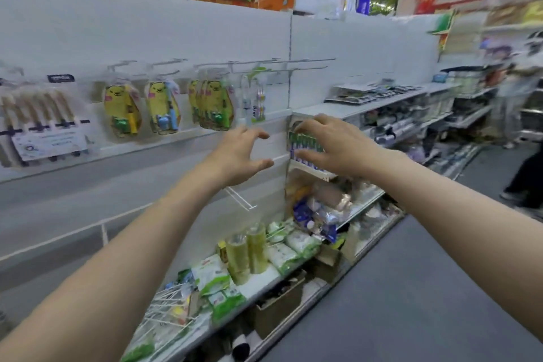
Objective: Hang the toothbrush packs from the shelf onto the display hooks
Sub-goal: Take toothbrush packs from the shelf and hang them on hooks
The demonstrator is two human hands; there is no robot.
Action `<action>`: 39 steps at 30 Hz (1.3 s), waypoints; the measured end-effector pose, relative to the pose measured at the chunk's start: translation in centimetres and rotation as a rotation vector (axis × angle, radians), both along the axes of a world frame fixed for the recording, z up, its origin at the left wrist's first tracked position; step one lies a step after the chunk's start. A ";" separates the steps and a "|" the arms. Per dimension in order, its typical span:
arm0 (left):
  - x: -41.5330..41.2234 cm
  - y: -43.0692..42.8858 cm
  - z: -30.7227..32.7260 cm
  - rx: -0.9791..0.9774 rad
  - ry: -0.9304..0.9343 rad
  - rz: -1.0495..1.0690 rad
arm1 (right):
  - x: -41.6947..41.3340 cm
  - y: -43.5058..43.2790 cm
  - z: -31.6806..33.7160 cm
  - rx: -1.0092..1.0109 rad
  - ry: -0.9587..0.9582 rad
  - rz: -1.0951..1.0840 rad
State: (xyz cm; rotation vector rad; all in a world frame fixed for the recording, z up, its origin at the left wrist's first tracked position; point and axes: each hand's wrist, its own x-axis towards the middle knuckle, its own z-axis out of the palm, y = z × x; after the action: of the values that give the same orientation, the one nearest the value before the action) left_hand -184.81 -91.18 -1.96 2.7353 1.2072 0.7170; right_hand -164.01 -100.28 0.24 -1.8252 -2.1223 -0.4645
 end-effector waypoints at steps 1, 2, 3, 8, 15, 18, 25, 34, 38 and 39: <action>2.5 0.2 -0.1 0.002 -0.003 -0.024 | 2.3 -0.3 -0.2 -0.004 0.006 -0.027; 5.0 0.4 -0.1 0.001 -0.009 -0.046 | 4.6 -0.4 -0.4 -0.012 0.013 -0.055; 7.4 0.7 -0.1 0.003 -0.014 -0.066 | 6.7 -0.5 -0.6 -0.023 0.019 -0.078; 18.1 3.0 -0.7 0.020 -0.037 -0.136 | 16.8 0.3 -0.4 -0.050 0.024 -0.147; 29.5 8.6 -0.3 0.020 0.005 -0.194 | 28.7 5.0 -0.1 -0.059 0.071 -0.216; 34.0 12.0 -0.1 0.027 0.009 -0.215 | 33.3 8.5 -0.1 -0.040 0.098 -0.225; 46.4 22.9 0.1 0.023 0.013 -0.263 | 44.9 18.7 0.1 -0.074 0.105 -0.259; 65.4 33.9 0.9 0.012 0.016 -0.336 | 62.2 28.2 1.3 -0.071 0.117 -0.316; 74.5 36.8 0.4 0.022 0.044 -0.340 | 71.4 31.2 0.5 -0.074 0.123 -0.318; 76.8 37.5 0.3 0.027 0.040 -0.330 | 73.8 32.1 0.4 -0.077 0.117 -0.317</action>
State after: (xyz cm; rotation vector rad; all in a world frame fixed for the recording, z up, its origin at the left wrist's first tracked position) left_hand -108.06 -53.67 -1.67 2.8788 0.7253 0.6446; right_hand -90.16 -68.22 0.65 -2.1867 -1.8043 -0.3400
